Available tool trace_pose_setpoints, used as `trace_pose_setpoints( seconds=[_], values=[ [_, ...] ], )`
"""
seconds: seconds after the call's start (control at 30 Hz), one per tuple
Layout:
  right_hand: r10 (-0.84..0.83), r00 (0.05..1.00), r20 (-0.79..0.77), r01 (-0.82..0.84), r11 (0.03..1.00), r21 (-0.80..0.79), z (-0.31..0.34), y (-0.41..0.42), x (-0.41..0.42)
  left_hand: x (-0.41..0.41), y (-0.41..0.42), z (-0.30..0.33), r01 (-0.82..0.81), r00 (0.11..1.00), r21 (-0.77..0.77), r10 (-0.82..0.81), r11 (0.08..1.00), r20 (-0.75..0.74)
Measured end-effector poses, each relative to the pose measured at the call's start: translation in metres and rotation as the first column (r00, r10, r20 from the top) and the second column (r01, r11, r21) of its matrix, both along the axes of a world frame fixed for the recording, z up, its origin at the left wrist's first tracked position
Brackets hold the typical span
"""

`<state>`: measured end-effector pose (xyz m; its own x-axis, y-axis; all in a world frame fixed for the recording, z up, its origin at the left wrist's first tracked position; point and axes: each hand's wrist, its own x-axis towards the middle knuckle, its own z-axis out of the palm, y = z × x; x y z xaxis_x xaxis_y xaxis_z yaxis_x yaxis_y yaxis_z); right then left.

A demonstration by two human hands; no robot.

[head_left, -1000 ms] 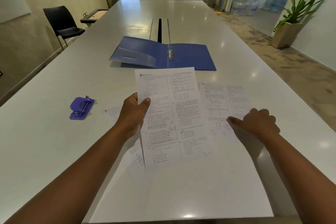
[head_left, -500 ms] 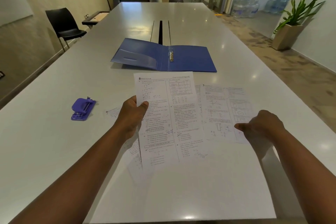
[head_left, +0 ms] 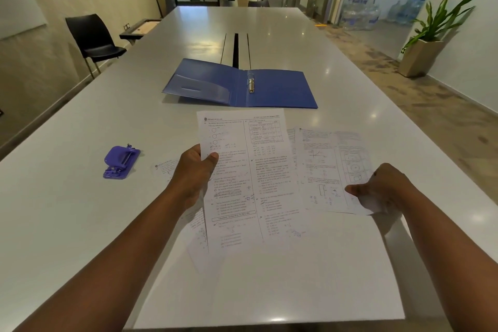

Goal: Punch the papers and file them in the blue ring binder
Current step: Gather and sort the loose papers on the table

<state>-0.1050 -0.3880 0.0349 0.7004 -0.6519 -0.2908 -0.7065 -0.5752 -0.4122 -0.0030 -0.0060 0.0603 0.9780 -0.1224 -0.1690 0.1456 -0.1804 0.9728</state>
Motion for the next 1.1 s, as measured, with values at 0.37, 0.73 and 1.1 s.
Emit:
trace_pose_setpoints(
  seconds=[0.37,0.73,1.1],
  values=[
    [-0.054,0.982,0.182,0.046,0.998,0.049,-0.005,-0.004,-0.006,-0.006,-0.003,-0.001,0.017,1.0,-0.004,-0.017,1.0,-0.007],
    [-0.139,0.917,0.375,0.029,0.958,0.284,0.002,-0.005,-0.011,-0.006,0.001,0.004,0.031,0.999,0.027,-0.032,0.999,0.021],
    [-0.304,0.707,0.638,-0.114,0.842,0.528,0.035,0.001,-0.015,0.003,0.015,0.02,-0.026,0.995,0.002,0.026,1.0,0.095]
  ],
)
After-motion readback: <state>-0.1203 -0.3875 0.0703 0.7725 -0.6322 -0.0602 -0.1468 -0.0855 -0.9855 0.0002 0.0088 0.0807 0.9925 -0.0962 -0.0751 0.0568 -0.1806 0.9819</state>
